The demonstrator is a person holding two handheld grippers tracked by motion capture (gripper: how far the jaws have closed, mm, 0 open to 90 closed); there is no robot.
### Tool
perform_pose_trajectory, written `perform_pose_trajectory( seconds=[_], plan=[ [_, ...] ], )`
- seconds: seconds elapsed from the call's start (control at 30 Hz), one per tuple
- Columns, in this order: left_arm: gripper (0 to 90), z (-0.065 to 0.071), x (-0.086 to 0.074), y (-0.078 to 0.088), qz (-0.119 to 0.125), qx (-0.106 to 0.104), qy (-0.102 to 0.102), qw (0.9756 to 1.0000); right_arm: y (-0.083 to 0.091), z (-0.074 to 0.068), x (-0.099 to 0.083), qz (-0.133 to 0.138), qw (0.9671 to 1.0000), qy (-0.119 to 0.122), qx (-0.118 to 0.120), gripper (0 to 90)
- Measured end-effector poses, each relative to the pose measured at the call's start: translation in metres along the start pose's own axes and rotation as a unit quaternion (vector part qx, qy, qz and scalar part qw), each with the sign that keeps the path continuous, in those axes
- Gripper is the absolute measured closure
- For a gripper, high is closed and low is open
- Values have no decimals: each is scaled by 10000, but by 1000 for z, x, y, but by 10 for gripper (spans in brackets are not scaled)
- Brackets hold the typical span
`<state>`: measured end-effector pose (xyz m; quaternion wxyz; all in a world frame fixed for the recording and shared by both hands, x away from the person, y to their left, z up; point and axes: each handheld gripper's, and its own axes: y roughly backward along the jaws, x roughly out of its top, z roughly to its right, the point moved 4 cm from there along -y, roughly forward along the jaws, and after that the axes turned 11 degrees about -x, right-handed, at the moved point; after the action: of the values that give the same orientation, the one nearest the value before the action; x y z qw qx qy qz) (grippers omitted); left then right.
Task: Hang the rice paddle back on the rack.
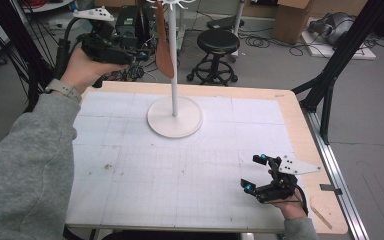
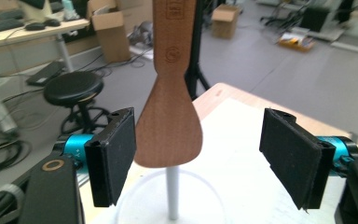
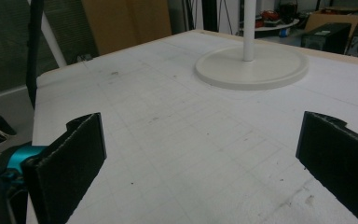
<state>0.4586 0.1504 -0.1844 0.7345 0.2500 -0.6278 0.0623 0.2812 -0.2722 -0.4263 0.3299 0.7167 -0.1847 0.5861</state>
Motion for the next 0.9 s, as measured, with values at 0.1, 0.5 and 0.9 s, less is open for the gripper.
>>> perform_pose_trajectory(
  seconds=[0.1, 0.5, 0.9],
  plan=[
    [202, 8, -7, 8, 136, -95, -79, 9998, 0, 0, 1, 11, 10000, -50, 16, 0],
    [17, 25, -42, 2, -246, -179, -133, 9994, -4, 1, 0, -51, 10000, 12, 31, 0],
    [17, 54, -72, 11, 122, -291, -456, 9985, -4, 2, 3, 94, 9999, -98, -18, 0]
  ],
)
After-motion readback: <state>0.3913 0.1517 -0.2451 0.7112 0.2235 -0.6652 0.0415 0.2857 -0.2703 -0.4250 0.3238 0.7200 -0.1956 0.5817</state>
